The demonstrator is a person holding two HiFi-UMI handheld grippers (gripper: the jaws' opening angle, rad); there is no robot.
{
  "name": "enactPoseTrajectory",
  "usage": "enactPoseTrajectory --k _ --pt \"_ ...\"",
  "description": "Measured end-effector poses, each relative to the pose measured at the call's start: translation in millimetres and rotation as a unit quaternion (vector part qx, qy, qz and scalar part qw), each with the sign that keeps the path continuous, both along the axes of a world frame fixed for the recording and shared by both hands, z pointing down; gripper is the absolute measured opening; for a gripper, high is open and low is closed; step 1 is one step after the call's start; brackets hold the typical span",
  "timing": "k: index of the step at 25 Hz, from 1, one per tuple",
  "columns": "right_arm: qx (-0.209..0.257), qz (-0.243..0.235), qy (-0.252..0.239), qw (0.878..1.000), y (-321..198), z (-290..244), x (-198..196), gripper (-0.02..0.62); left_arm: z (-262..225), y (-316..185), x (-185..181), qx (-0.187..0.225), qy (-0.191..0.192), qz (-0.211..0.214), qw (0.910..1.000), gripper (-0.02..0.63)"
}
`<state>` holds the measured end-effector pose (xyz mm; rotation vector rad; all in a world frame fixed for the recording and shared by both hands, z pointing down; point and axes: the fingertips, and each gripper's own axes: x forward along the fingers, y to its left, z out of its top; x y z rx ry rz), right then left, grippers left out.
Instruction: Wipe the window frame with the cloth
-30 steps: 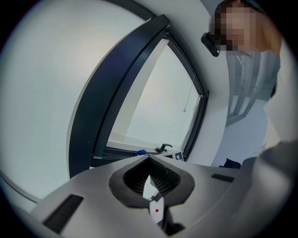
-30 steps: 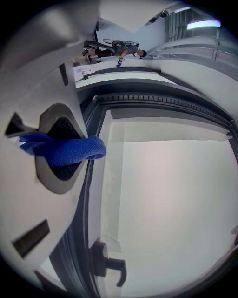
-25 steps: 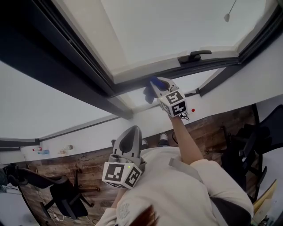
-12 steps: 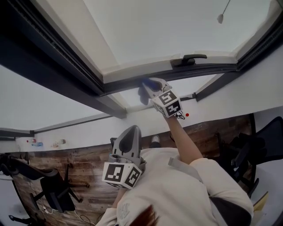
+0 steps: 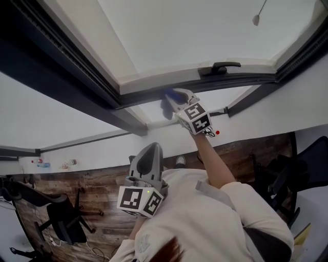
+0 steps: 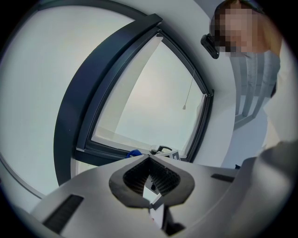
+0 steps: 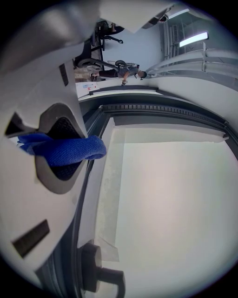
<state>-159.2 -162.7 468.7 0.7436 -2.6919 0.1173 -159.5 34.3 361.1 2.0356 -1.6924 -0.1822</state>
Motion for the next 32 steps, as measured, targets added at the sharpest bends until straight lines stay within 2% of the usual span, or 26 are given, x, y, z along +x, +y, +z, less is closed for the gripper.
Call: enactPoseTrajectory --k 11,32 --pt "-0.007 0.023 0.002 1.000 -5 3 11 0.049 -1 -2 -4 0.002 -0.001 0.020 0.9998 0.005" --pt "-0.004 0.048 0.001 0.999 -14 3 37 0.049 1 0 -3 -0.001 0.002 0.014 0.9999 0.006"
